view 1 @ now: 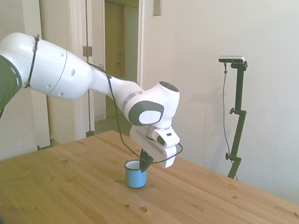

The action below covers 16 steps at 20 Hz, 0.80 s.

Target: Flip the mug upright

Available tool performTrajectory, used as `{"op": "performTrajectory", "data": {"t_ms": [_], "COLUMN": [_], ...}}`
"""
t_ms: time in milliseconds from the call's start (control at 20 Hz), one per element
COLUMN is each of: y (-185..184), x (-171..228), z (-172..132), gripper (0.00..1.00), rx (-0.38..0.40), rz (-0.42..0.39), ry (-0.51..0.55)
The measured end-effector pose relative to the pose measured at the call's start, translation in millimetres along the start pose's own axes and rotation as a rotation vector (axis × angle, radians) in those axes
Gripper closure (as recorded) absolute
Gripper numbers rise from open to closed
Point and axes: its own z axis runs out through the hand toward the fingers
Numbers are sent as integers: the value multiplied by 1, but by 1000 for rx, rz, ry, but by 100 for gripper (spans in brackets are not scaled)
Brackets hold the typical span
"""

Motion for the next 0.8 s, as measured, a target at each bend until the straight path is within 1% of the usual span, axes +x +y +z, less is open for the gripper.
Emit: {"op": "performTrajectory", "data": {"t_ms": [250,500,600,800], "y": [5,21,27,32], "x": [1,7,12,15], "z": [6,18,14,-3], "gripper": [0,0,0,0], "rx": [1,-14,-8,9], "rz": [6,27,37,41], "ry": [11,19,36,60]}}
